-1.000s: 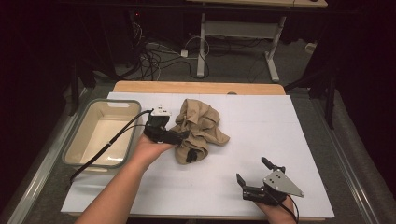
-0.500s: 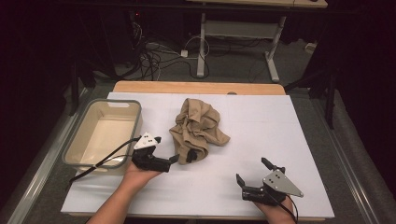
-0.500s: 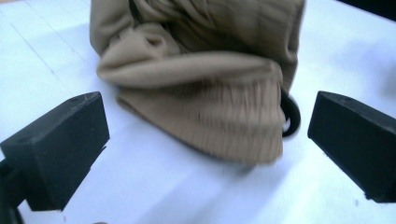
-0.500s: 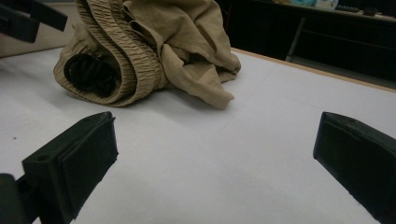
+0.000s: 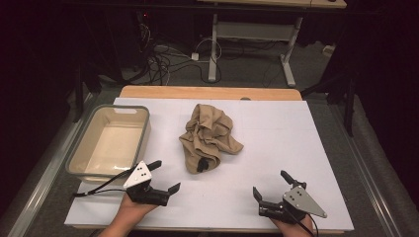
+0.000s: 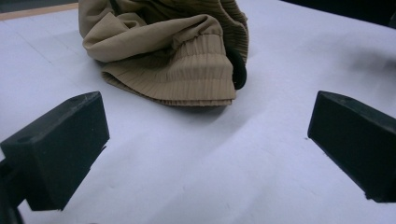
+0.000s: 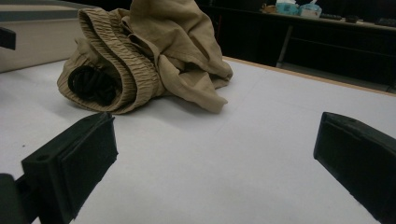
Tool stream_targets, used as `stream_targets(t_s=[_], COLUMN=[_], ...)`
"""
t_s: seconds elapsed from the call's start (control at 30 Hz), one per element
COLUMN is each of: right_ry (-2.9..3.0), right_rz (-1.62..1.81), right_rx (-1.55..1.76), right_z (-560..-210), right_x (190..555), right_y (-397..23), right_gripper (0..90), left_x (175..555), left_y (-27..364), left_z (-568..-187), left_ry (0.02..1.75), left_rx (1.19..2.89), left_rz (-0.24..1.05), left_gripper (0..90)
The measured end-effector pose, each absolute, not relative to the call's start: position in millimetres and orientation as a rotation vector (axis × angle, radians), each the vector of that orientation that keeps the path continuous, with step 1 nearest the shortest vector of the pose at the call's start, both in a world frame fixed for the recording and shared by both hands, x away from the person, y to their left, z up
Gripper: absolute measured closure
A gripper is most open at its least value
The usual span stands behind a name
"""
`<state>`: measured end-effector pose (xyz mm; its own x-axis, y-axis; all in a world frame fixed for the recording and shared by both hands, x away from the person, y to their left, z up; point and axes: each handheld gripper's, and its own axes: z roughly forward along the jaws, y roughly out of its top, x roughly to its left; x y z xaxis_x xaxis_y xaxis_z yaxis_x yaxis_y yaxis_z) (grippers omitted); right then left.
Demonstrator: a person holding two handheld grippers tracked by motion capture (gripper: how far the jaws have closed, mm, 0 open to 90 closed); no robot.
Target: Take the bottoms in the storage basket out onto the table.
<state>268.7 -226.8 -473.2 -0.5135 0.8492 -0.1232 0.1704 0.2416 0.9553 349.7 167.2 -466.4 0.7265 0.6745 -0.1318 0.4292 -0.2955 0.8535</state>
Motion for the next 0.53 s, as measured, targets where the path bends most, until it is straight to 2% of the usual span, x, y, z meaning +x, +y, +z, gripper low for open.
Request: stream_targets(t_s=[0.27,0.53], right_ry=[1.813,1.775], right_rz=[1.328,1.329], right_rx=[0.939,0.964], right_z=[-472,-472], right_x=[261,249], right_y=[-229,-232], right_gripper=[0.4,0.4], left_x=[315,294], left_y=[180,197], left_z=[-478,-482], left_ry=[0.782,0.727], left_rx=[1.87,1.809], left_rz=[0.373,0.35], left_gripper=[0.0,0.0])
